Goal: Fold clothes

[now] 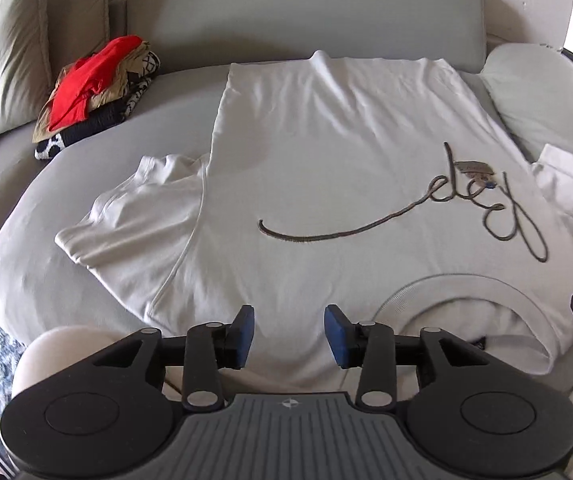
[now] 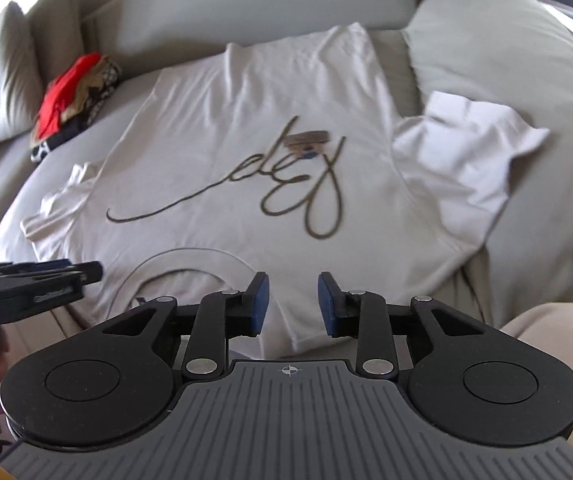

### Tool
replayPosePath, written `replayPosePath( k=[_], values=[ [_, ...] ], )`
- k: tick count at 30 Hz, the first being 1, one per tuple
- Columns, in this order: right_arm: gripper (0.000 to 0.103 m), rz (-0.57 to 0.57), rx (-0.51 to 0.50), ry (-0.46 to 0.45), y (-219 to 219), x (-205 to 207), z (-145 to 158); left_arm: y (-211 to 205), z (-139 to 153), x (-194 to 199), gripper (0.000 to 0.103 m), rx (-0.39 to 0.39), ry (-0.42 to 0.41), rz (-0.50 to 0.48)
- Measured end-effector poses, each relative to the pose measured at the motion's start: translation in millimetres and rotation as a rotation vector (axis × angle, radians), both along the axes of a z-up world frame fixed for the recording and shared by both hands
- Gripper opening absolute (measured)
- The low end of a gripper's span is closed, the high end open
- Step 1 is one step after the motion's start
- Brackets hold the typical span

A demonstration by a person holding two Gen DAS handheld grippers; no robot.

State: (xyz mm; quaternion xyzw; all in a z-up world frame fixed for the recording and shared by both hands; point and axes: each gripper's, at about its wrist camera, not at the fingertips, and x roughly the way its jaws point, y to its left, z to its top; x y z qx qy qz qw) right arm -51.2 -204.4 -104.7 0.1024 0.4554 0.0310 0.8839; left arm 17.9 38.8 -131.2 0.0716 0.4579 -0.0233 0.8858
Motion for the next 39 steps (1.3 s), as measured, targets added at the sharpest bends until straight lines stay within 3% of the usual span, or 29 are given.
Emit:
replayPosePath(
  k=[3,15,20,23,27,33,36,39],
  values=[
    [0.033,0.001,0.006,0.010,2.1,1.5,-1.8,-1.0,-15.9,5.5,0.037,-0.011,0.061,0.004],
    [0.034,0.013,-0.007,0.041,2.5,-2.1,-28.1,-3.5,-17.7,-3.0,0.037,-0.004,0.054,-0.007],
    [0.035,0.000,0.047,0.087,-5.2,-12.7,-25.0,-4.4,-15.7,-5.9,0.037,-0.012,0.087,-0.029],
    [0.036,0.003,0.115,0.051,-8.0,-18.2,-11.7,-4.7,-10.2,-8.3,0.037,0.003,0.132,-0.101],
    [0.046,0.032,0.078,-0.080,-1.9,-18.0,27.1,6.5,6.4,-7.6,0.037,-0.080,0.168,-0.133],
    [0.054,0.036,0.102,-0.272,-15.2,0.2,98.5,23.7,66.3,1.9,0.039,-0.175,-0.015,-0.108],
    [0.068,-0.037,0.137,-0.379,-33.3,13.8,133.0,37.0,104.8,17.0,0.040,-0.250,-0.134,-0.079],
    [0.069,-0.100,0.136,-0.472,-49.9,36.3,160.2,50.7,137.5,39.1,0.045,-0.313,-0.246,-0.049]
  ],
)
